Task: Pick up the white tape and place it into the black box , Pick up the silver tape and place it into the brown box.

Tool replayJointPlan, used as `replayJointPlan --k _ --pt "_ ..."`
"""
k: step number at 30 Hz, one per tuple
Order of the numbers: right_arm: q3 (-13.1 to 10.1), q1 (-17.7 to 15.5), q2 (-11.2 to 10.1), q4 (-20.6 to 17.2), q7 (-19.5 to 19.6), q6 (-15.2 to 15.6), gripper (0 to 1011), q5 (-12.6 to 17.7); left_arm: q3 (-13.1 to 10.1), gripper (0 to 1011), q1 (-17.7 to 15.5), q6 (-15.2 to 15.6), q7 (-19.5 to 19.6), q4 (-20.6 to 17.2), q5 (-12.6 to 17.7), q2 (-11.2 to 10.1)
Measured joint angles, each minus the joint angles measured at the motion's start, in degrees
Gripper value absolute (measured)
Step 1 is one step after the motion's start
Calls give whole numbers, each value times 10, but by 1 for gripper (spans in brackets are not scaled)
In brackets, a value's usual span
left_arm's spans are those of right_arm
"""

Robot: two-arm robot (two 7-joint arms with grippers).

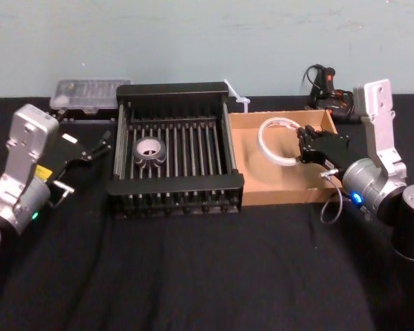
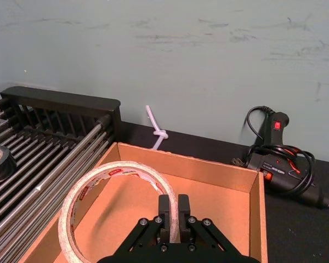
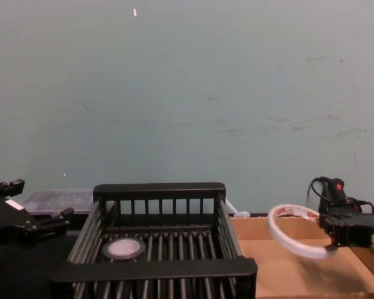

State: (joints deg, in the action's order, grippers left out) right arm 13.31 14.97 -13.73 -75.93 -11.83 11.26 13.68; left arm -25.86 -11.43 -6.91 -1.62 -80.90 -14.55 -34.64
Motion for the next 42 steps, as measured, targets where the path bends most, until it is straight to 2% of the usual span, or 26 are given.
replayJointPlan --k 11,14,22,26,27,29,30,34,37,42 --pt "0 1 0 1 -1 0 97 -2 0 1001 0 0 0 0 0 0" --pt "0 1 0 0 0 -1 127 -2 0 1001 0 0 0 0 0 0" --pt "0 0 0 -1 -1 -1 367 -1 0 1001 0 0 0 0 0 0" --pt "0 0 0 -1 0 -1 528 0 0 1001 0 0 0 0 0 0" --pt "0 0 0 -1 0 -1 528 0 0 1001 0 0 0 0 0 0" --pt "0 0 0 -1 0 -1 591 0 0 1001 0 0 0 0 0 0" --pt "0 0 0 -1 0 -1 652 0 0 1001 0 0 0 0 0 0" --pt "0 -1 0 -1 0 -1 730 0 0 1001 0 0 0 0 0 0" --pt "0 -1 0 -2 0 -1 860 1 0 1001 0 0 0 0 0 0" --pt "-6 -18 2 -26 3 -8 982 -3 0 1001 0 0 0 0 0 0"
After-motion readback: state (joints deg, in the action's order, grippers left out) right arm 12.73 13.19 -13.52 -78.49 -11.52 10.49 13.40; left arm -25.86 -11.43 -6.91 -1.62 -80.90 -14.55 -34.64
